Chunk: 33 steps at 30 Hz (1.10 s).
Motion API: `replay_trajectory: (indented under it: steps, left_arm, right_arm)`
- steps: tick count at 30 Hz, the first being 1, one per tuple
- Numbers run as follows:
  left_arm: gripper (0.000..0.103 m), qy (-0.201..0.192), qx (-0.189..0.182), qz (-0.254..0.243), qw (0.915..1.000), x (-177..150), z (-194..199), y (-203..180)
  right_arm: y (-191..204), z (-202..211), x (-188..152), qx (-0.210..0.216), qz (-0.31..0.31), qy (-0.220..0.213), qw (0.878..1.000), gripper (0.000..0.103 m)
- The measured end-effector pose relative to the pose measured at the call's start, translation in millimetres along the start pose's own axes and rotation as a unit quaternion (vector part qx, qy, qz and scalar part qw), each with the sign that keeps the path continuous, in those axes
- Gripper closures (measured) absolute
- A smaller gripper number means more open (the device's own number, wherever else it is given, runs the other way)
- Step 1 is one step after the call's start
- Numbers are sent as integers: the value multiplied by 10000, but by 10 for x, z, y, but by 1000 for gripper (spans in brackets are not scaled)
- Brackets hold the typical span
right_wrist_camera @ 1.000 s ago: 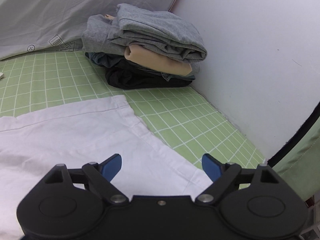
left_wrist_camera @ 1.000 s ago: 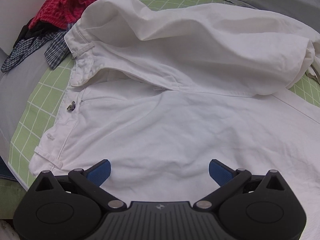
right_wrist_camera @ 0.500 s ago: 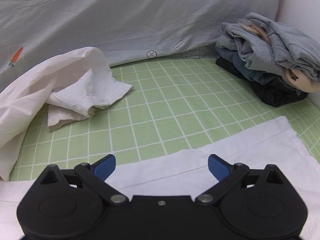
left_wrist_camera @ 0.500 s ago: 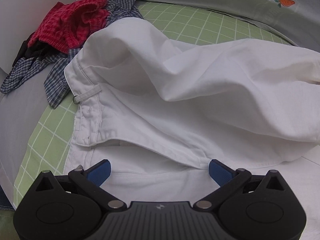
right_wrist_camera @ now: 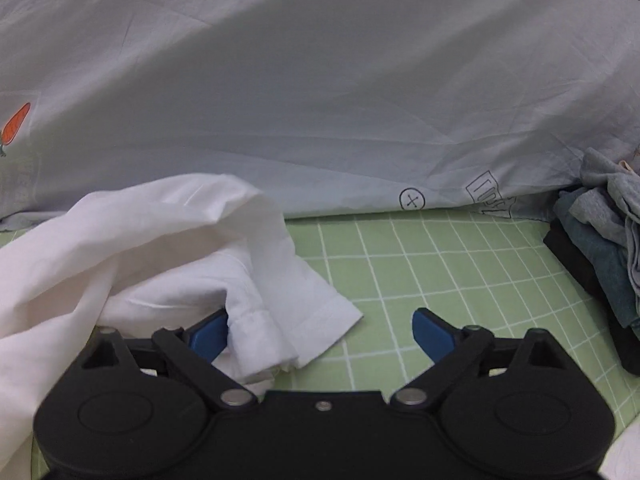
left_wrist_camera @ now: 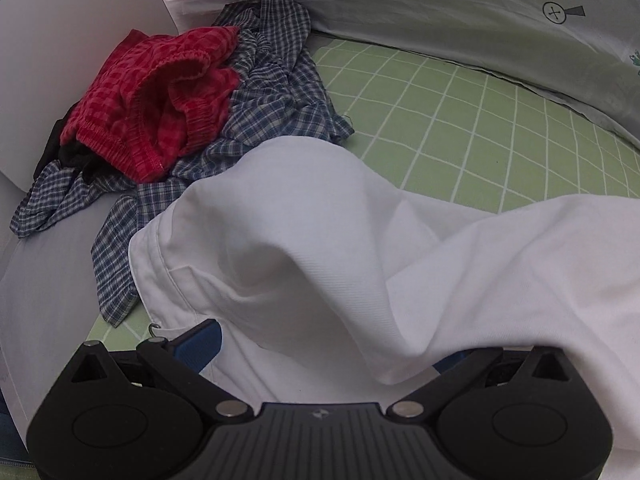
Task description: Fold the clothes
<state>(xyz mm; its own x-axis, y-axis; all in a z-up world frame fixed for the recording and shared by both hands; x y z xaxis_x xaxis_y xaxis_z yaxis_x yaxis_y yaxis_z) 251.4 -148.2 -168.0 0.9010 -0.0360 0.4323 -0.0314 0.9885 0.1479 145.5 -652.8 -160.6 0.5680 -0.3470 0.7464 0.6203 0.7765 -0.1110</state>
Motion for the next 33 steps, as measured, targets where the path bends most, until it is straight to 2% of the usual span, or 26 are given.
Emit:
replay_trajectory:
  steps: [4, 6, 8, 10, 12, 13, 16, 21, 22, 23, 26, 29, 33]
  left_arm:
    - [0, 101, -3, 55, 9999, 33, -105, -46]
    - [0, 135, 31, 73, 9999, 7, -137, -67]
    - [0, 167, 40, 102, 9998, -17, -159, -74]
    - [0, 175, 46, 114, 9998, -34, -167, -79]
    - [0, 171, 52, 105, 9998, -42, -168, -84]
    - [0, 172, 53, 94, 9998, -41, -168, -84]
    - [0, 167, 26, 97, 9998, -43, -175, -72]
    - [0, 155, -6, 147, 9998, -50, -175, -54]
    - [0, 145, 5, 157, 9998, -56, -173, -60]
    - [0, 136, 16, 167, 9998, -61, -171, -65]
    - [0, 116, 11, 202, 9997, -72, -167, -61]
    - [0, 118, -23, 225, 9997, -67, -172, -53]
    - [0, 101, -77, 248, 9996, -78, -170, -28]
  right_arm:
    - [21, -203, 390, -149, 18, -363, 9992, 7]
    - [117, -236, 360, -329, 206, -298, 9988, 7]
    - [128, -223, 214, -225, -48, -61, 9997, 7]
    - [81, -210, 32, 204, -587, 227, 9978, 8]
    - [60, -202, -137, 909, -1152, 406, 9883, 15]
    - [94, -191, -181, 990, -1190, 413, 9871, 21]
    - [216, -176, -288, 1110, -1151, 436, 9862, 22]
    - [415, -249, -242, 760, -654, 454, 9939, 41]
    - [427, -232, -251, 802, -450, 394, 9950, 54]
    - [440, -214, -261, 845, -244, 332, 9956, 72]
    - [399, -160, -299, 1033, 86, 251, 9943, 92]
    - [249, -56, -343, 906, 329, 253, 9950, 97]
    - [-276, 146, -374, 146, 310, 150, 9993, 98]
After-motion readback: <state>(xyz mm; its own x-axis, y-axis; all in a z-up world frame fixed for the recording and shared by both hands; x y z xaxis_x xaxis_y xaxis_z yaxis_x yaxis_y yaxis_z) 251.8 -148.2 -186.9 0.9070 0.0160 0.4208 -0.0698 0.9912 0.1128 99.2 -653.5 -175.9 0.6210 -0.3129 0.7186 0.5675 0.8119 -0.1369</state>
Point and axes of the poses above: each gripper's, at about its wrist camera, not at the fingertips, and z roughly against the way its jaws point, y to its left, x to its top, the point moved 1 cm from there along -z, roughly the way its jaws point, and after that the axes turned 2 degrees about -y, right-handed, at the moved point
